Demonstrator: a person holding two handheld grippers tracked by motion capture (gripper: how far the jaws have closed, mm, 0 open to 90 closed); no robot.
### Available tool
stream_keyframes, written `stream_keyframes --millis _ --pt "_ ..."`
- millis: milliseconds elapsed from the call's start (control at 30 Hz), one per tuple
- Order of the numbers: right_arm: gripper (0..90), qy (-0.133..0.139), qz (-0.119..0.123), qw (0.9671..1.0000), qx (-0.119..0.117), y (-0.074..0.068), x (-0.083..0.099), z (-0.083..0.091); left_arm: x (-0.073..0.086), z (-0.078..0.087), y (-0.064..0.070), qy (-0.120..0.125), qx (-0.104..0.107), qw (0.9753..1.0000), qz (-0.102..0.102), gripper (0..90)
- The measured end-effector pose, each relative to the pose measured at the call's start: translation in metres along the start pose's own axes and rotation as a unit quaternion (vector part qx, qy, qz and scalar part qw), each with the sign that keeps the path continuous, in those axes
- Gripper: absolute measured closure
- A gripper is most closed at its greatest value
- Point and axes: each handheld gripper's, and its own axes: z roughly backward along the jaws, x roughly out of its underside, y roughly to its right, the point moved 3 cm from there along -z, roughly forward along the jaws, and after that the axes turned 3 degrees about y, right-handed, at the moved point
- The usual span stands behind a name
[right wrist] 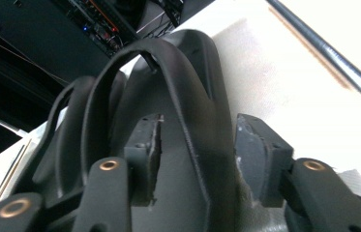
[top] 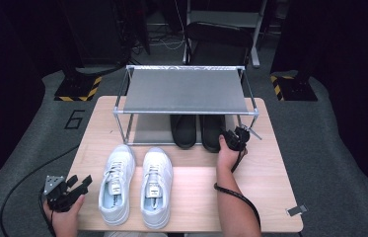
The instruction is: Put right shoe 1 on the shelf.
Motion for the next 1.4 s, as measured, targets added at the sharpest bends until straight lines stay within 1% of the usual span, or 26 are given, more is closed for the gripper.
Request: stream_keyframes --millis 33,133,267,333,367,400,467,500,533,600,633,700,767,800,867,933,967,1000,1033,1100,1133,1200,1233,1333,1367,1400 --pt "49.2 0.003 0.005 1.0000 -0.002 -0.002 -0.001 0.003 0.000 -0.001 0.000 0.007 -0.001 1.0000 -0.002 38.3" --pt "47.8 0.016 0.017 0.9996 -0.014 -0.006 -0.002 0.014 0.000 0.000 0.001 0.001 0.000 1.0000 -0.002 38.3" --pt "47.7 0.020 0.032 0.9990 -0.023 -0.007 -0.001 0.030 -0.001 0.002 0.000 -0.001 0.001 1.0000 -0.002 38.3" --pt "50.6 0.012 0.050 0.9981 -0.034 -0.009 0.002 0.037 -0.001 0.002 0.000 0.002 0.001 1.0000 -0.001 38.2" --pt "52.0 -0.002 0.068 0.9970 -0.037 -0.010 0.005 0.041 -0.001 0.002 0.000 0.001 0.001 1.0000 -0.002 37.9" --pt "53.1 -0.010 0.075 0.9962 -0.043 -0.010 0.007 0.045 -0.002 0.002 0.000 0.004 0.001 1.0000 -0.007 37.8" --pt "57.6 -0.032 0.066 0.9949 -0.069 -0.011 0.011 0.054 -0.002 0.001 0.001 0.003 -0.003 0.9998 -0.020 37.8" --pt "60.4 -0.036 0.063 0.9943 -0.078 -0.010 0.013 0.060 -0.001 0.000 0.003 0.010 -0.007 0.9997 -0.022 37.7" --pt "62.1 -0.038 0.060 0.9937 -0.087 -0.008 0.014 0.066 -0.002 0.000 0.004 0.003 -0.003 0.9996 -0.026 37.7" --pt "65.1 -0.044 0.067 0.9920 -0.098 -0.005 0.017 0.076 -0.001 -0.001 0.006 0.009 0.001 0.9997 -0.022 37.7" --pt "64.8 -0.043 0.077 0.9910 -0.101 -0.002 0.018 0.081 -0.001 -0.001 0.006 -0.001 0.002 0.9997 -0.024 37.7" --pt "63.4 -0.058 0.095 0.9876 -0.111 0.002 0.020 0.089 0.000 0.000 0.005 -0.009 0.005 0.9998 -0.016 37.7" --pt "61.4 -0.067 0.108 0.9842 -0.123 0.007 0.020 0.097 -0.001 -0.001 0.005 0.002 0.005 0.9999 -0.010 37.7" --pt "59.8 -0.068 0.110 0.9832 -0.128 0.008 0.020 0.102 -0.001 0.001 0.004 -0.009 0.006 0.9999 -0.009 37.7" --pt "52.7 -0.073 0.115 0.9814 -0.135 0.011 0.020 0.111 -0.001 0.001 0.004 -0.006 0.008 0.9999 -0.005 37.7" --pt "49.9 -0.076 0.120 0.9794 -0.144 0.015 0.021 0.119 -0.001 0.002 0.004 -0.008 0.009 0.9999 -0.005 37.7" --pt "48.2 -0.083 0.107 0.9795 -0.149 0.015 0.022 0.123 -0.001 0.002 0.004 -0.009 0.009 0.9999 -0.005 37.6" --pt "47.8 -0.083 0.116 0.9777 -0.154 0.018 0.022 0.126 -0.001 0.001 0.004 -0.011 0.010 0.9999 -0.006 37.6" --pt "47.8 -0.085 0.120 0.9774 -0.152 0.020 0.023 0.130 -0.001 0.001 0.005 -0.010 0.010 0.9999 -0.005 37.7" --pt "49.0 -0.090 0.120 0.9757 -0.159 0.024 0.024 0.135 -0.002 0.001 0.005 -0.014 0.011 0.9998 -0.005 37.7" --pt "50.0 -0.092 0.118 0.9761 -0.157 0.026 0.024 0.139 -0.002 0.001 0.006 -0.012 0.010 0.9999 -0.004 37.7" --pt "52.4 -0.086 0.136 0.9735 -0.162 0.029 0.023 0.142 -0.003 0.001 0.006 -0.015 0.013 0.9998 -0.004 37.7" --pt "53.3 -0.084 0.144 0.9718 -0.167 0.031 0.022 0.144 -0.003 0.001 0.006 -0.008 0.012 0.9999 -0.003 37.7" --pt "54.1 -0.078 0.145 0.9710 -0.174 0.035 0.019 0.153 -0.006 0.003 0.006 -0.018 0.019 0.9997 -0.003 38.3" --pt "54.2 -0.073 0.147 0.9712 -0.172 0.037 0.018 0.156 -0.007 0.003 0.006 -0.010 0.019 0.9998 0.000 38.6" --pt "55.4 -0.069 0.149 0.9709 -0.174 0.040 0.017 0.159 -0.008 0.004 0.007 -0.018 0.022 0.9996 0.003 38.6"
